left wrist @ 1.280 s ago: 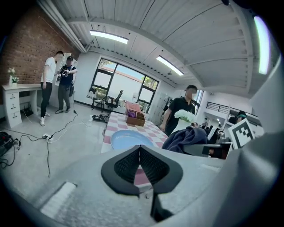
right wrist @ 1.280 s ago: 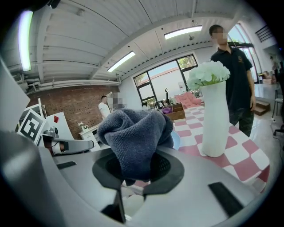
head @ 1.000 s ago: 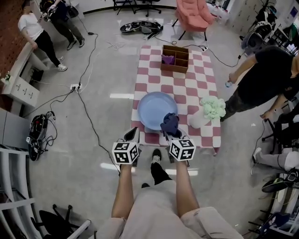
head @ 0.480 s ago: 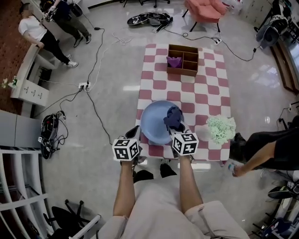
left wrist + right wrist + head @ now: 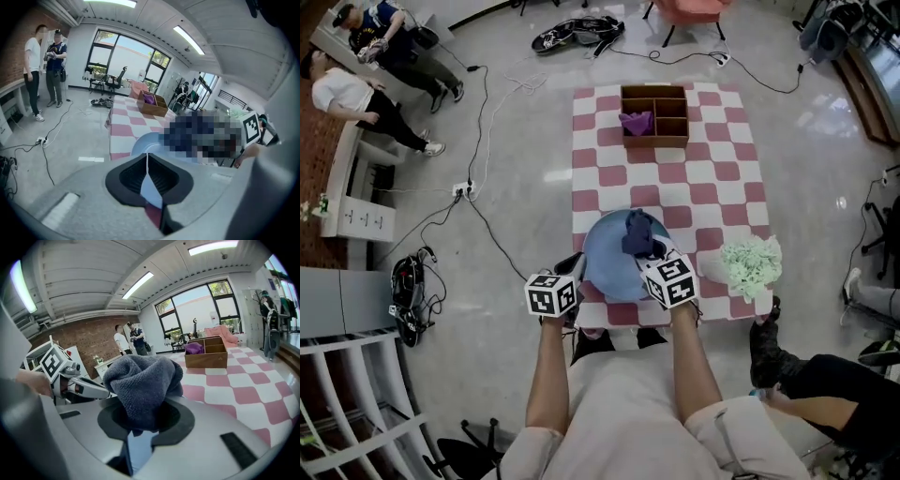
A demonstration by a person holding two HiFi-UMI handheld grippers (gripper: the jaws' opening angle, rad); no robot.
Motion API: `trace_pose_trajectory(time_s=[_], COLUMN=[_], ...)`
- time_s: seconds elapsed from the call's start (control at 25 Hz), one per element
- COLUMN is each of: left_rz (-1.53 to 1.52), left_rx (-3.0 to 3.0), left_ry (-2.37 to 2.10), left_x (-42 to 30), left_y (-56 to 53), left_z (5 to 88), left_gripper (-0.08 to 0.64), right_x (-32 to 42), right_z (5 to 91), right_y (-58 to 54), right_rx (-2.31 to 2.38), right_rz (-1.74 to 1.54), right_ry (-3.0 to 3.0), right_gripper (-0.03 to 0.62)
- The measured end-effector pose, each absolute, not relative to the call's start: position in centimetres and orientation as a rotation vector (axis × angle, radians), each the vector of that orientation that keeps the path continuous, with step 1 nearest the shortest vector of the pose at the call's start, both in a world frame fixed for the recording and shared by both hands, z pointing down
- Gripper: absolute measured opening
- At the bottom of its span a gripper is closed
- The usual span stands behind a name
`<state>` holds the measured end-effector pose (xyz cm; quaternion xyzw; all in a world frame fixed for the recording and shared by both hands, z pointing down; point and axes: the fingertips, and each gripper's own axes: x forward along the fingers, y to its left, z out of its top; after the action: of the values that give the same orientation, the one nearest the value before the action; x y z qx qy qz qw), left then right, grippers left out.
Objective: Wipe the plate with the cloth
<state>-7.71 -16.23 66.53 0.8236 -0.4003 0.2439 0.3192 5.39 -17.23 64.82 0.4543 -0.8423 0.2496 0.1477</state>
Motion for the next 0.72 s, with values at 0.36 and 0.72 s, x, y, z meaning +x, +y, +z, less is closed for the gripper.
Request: trace_pose_trajectory(time_s=[0.36, 0.72], left_rz=[0.779, 0.832], left_rx=[2.194, 2.258], left_ry=[-0.765, -0.493], left_x=[-7.6, -5.7], left_y=[-20.1, -22.6], left_z=[70.0, 71.4], left_gripper=[0.015, 0.077], right_x=[4.0, 2.6], right_z=[66.1, 67.9], right_y=[-16.9, -15.9], right_rx=[1.291, 1.423], right_rz=[0.579, 0.569], right_ry=[-2.32, -2.164], right_gripper=[0.083, 0.083])
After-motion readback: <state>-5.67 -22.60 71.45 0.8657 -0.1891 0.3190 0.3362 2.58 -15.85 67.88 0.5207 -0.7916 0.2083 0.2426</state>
